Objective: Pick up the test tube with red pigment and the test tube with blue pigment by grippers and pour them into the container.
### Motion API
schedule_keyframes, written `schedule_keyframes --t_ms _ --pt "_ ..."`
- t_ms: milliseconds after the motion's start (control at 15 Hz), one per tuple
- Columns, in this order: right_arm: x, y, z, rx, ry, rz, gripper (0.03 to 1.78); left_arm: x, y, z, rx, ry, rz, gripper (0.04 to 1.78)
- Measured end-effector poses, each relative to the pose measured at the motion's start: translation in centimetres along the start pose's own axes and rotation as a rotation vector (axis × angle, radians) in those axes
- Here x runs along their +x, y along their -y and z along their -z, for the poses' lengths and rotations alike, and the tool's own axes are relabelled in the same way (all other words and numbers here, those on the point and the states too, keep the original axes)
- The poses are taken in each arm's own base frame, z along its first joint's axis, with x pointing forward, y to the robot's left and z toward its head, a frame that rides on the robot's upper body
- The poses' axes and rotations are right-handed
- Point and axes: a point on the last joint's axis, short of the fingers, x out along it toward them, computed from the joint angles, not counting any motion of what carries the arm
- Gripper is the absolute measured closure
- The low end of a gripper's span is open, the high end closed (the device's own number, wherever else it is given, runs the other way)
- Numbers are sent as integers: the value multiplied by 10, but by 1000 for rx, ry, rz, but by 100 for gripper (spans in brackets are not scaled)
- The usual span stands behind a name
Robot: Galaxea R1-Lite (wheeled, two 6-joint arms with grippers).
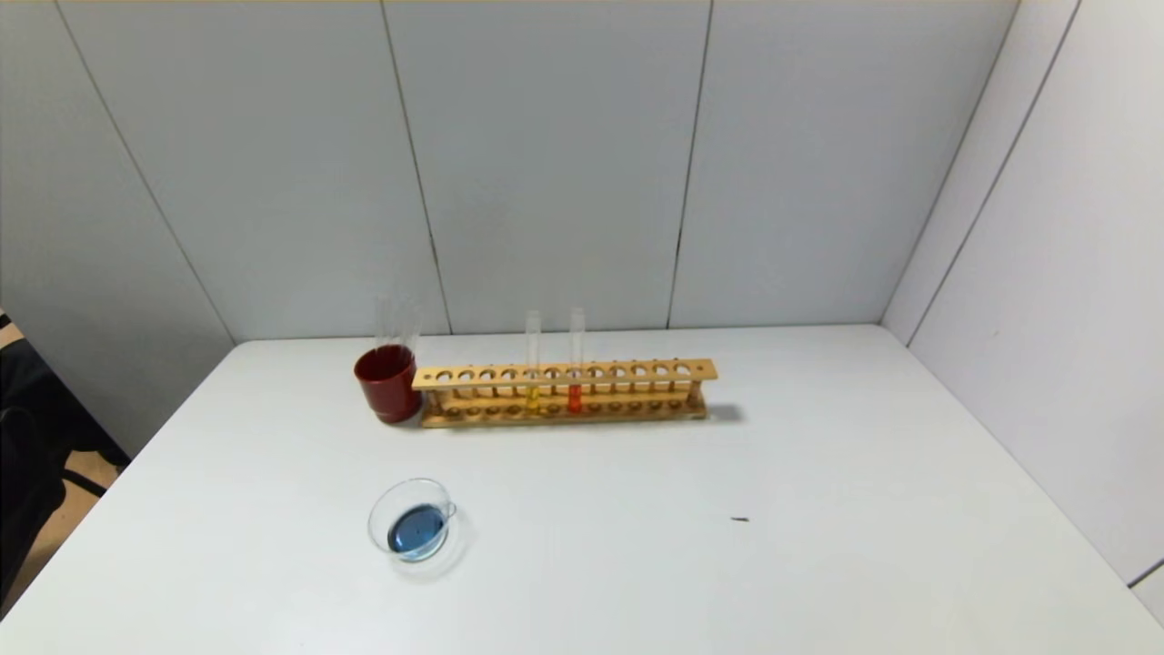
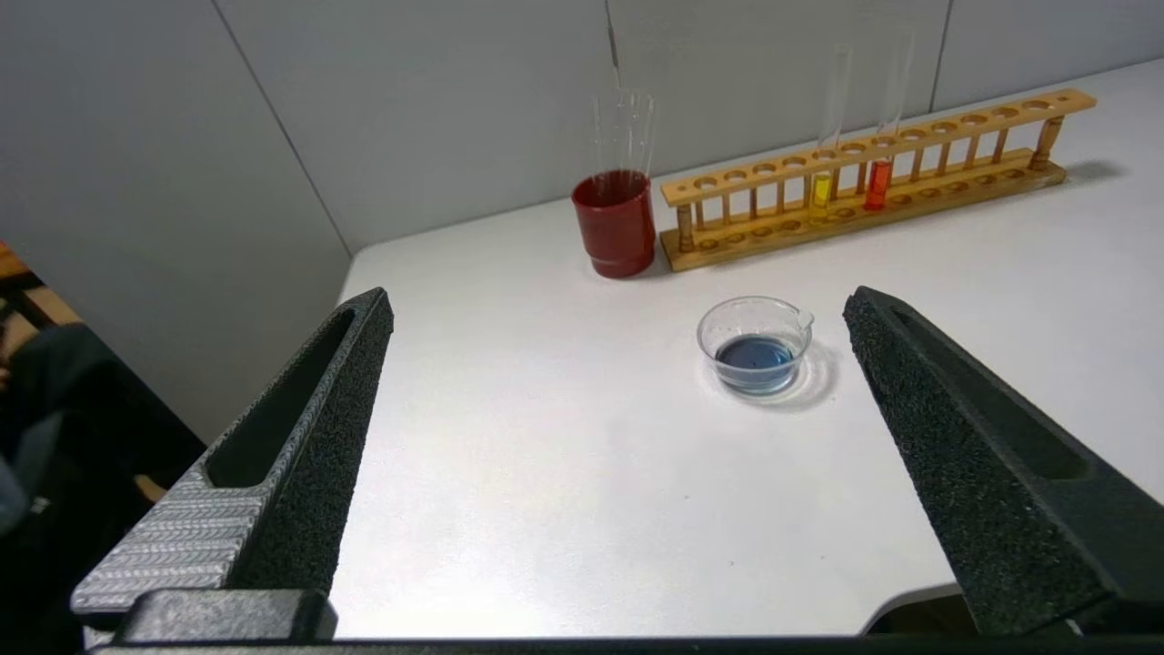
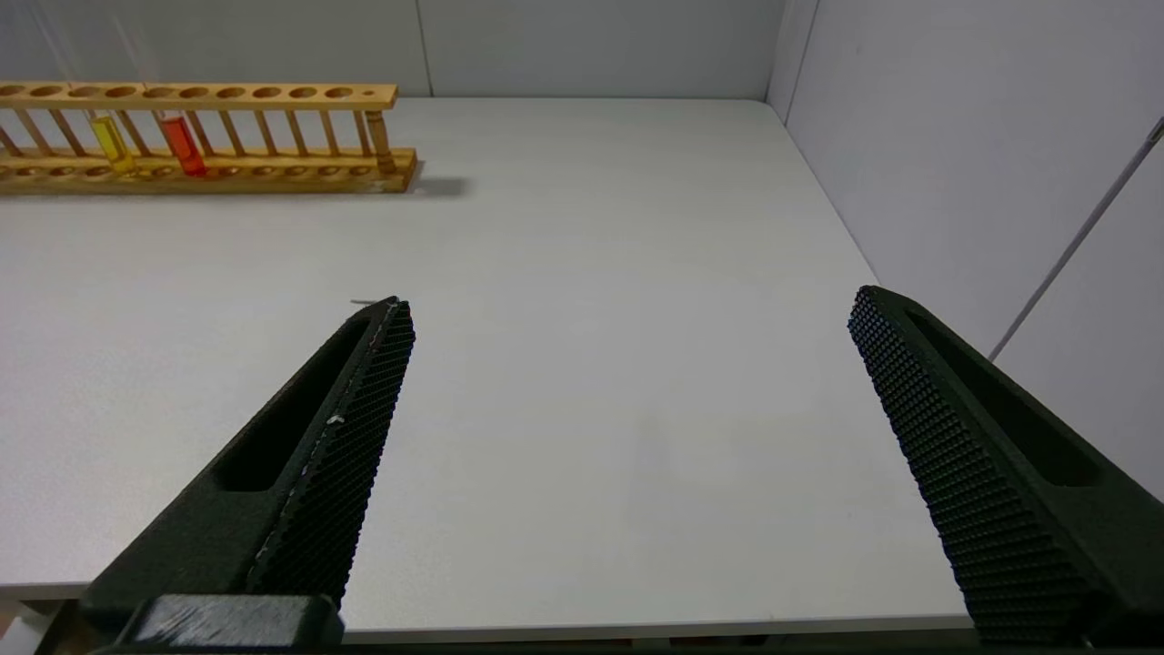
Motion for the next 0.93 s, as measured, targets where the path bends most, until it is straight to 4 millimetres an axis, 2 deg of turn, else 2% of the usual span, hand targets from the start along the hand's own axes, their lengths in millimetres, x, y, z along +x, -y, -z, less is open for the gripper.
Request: schedule_keyframes --t_ms 200,333,533,933 --pt "0 0 0 0 0 1 6 23 5 51 -28 -64 -17 7" --pt "0 0 0 3 0 1 6 29 7 70 -66 -88 -48 7" --pt "0 0 0 3 0 1 6 31 8 77 -87 -104 -53 7" --pt "0 0 0 -3 0 1 6 31 8 77 -89 -103 -51 7"
